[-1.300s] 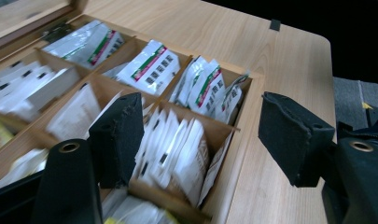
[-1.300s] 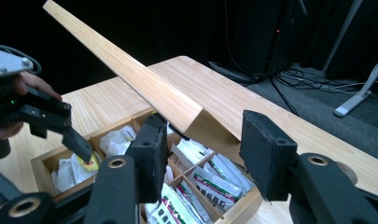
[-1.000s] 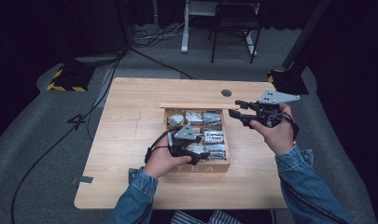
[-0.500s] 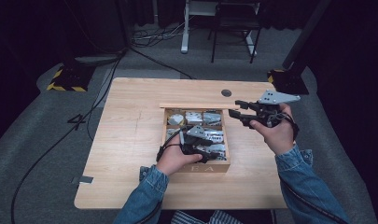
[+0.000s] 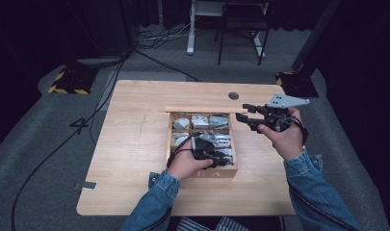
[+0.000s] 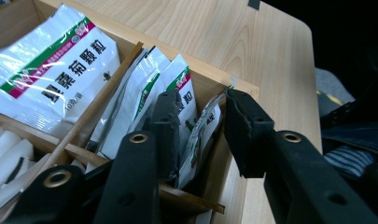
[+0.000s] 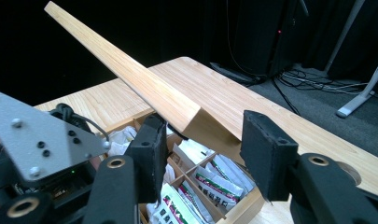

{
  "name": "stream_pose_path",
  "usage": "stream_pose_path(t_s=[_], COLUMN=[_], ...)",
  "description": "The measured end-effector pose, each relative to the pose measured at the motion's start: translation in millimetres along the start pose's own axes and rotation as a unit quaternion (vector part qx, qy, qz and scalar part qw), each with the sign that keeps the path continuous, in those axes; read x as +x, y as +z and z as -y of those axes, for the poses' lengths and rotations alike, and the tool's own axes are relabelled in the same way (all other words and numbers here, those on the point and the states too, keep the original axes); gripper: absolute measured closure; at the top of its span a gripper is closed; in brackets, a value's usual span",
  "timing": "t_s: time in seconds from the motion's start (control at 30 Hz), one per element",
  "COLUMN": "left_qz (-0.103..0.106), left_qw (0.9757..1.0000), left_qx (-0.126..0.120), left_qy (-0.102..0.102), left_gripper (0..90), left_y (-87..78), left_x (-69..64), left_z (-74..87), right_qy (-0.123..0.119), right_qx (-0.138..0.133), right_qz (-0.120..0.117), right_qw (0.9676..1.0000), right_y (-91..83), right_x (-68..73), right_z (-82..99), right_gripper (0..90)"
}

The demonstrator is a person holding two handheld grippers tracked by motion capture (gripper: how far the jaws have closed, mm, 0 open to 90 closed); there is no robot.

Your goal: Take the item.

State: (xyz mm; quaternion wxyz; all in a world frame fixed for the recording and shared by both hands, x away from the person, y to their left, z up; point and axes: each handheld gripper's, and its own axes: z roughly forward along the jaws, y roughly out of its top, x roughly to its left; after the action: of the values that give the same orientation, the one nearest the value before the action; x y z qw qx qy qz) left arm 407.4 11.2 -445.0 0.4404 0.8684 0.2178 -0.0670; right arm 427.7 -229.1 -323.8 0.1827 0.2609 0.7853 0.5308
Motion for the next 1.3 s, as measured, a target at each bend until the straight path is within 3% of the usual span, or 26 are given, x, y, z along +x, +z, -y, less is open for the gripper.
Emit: stream_pose_path(t_s=[0.17,0.3,0.5,0.73,0.9,1.03,1.3], left_qz=[0.001,0.013,0.012,0.004,0.011,0.016,0.009], left_qw=[0.9998,0.9996,0.9997,0.9994,0.9988,0.9975,0.9936], left_qx=[0.018,0.025,0.019,-0.011,-0.035,-0.061,-0.103], left_qy=[-0.011,-0.004,0.006,0.033,0.033,0.032,0.046], left_gripper=[76.9,88.1,89.7,89.8,89.9,89.9,89.9], left_y=[2.2,4.0,2.5,-10.5,-19.3,-27.7,-47.4], left_x=[1.6,1.3,0.4,-2.9,-3.0,-2.1,-6.0], left_z=[0.9,1.7,1.5,-6.4,-9.8,-10.9,-17.8], right_qy=[0.000,0.001,0.000,0.000,-0.001,-0.001,-0.002], right_qx=[0.000,-0.001,0.000,0.000,0.001,0.001,0.000], right_qz=[-0.001,-0.001,-0.001,-0.001,-0.001,-0.001,-0.001], right_qw=[1.0000,1.0000,1.0000,1.0000,1.0000,1.0000,1.0000], right_y=[-0.2,0.1,0.0,0.0,0.0,0.0,0.1], right_x=[0.0,0.1,0.1,-0.1,-0.2,-0.2,-0.1], right_z=[0.6,0.6,0.7,0.4,-0.2,-0.2,-0.1], right_gripper=[51.9,51.9,51.9,52.0,52.0,52.0,51.9])
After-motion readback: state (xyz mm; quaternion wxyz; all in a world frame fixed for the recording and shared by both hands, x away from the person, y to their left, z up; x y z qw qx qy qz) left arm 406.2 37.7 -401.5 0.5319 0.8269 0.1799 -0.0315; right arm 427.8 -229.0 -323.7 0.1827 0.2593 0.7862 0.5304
